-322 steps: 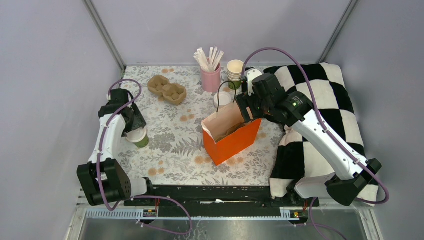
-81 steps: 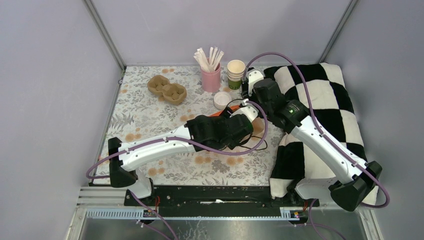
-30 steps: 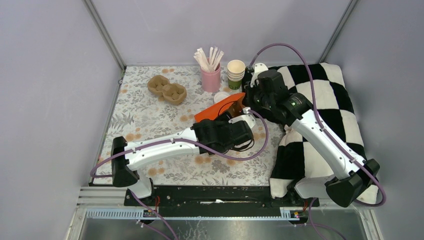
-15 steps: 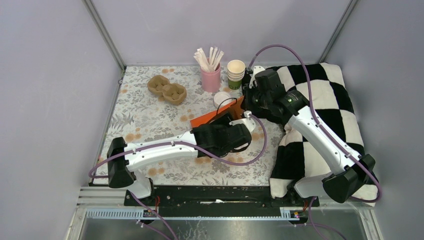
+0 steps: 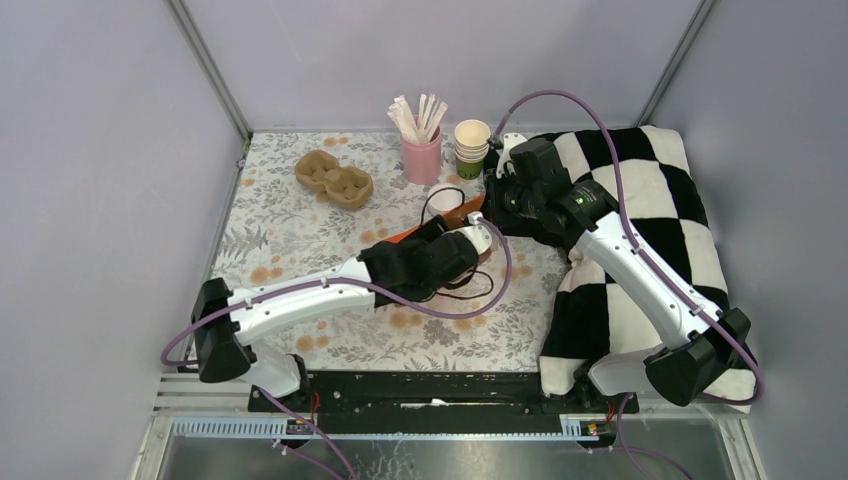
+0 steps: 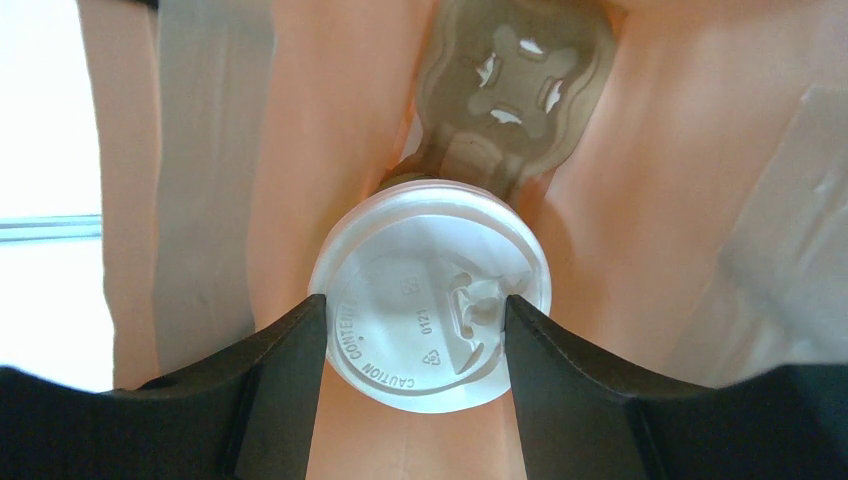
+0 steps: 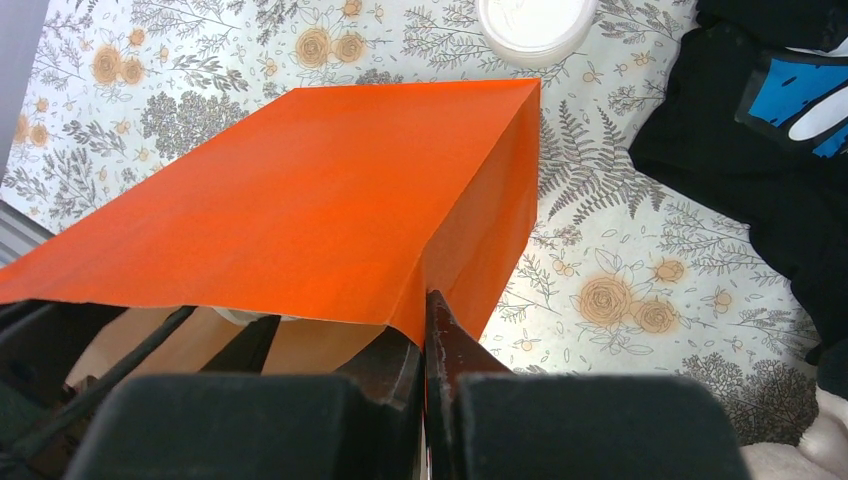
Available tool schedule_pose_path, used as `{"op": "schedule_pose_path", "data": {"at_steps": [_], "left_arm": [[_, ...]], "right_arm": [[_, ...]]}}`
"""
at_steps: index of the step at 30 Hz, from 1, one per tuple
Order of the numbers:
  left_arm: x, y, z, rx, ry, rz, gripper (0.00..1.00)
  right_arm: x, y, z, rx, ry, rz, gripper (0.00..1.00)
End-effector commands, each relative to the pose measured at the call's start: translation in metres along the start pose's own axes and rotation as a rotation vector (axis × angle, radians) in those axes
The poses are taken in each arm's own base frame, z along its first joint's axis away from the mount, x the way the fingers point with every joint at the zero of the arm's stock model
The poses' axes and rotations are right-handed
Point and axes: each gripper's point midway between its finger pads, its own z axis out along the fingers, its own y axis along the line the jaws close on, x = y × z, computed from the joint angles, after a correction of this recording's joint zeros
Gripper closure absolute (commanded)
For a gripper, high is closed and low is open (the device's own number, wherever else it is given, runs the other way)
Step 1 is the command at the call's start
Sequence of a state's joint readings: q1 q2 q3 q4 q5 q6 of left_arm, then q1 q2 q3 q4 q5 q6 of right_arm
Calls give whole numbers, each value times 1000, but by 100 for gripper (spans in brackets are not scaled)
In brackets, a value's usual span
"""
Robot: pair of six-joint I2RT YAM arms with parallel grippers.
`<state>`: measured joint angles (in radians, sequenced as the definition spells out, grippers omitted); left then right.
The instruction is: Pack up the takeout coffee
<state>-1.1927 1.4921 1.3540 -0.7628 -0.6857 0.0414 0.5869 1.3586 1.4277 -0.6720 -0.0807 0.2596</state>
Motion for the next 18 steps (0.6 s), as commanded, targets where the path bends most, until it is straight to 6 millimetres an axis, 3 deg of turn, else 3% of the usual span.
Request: {"op": "schedule_pose_path", "data": {"at_steps": [1, 10, 18], "left_arm": [[-11, 11, -10, 32, -77, -23, 57], [-15, 7, -19, 175, -110, -49, 57], [9, 9, -7, 147, -36, 53, 57]], "right_arm": [[-15, 7, -10, -39, -54, -10, 100], [-10, 17, -5, -121, -40, -99, 100], [-11, 17, -4, -132, -57, -158, 100]]}}
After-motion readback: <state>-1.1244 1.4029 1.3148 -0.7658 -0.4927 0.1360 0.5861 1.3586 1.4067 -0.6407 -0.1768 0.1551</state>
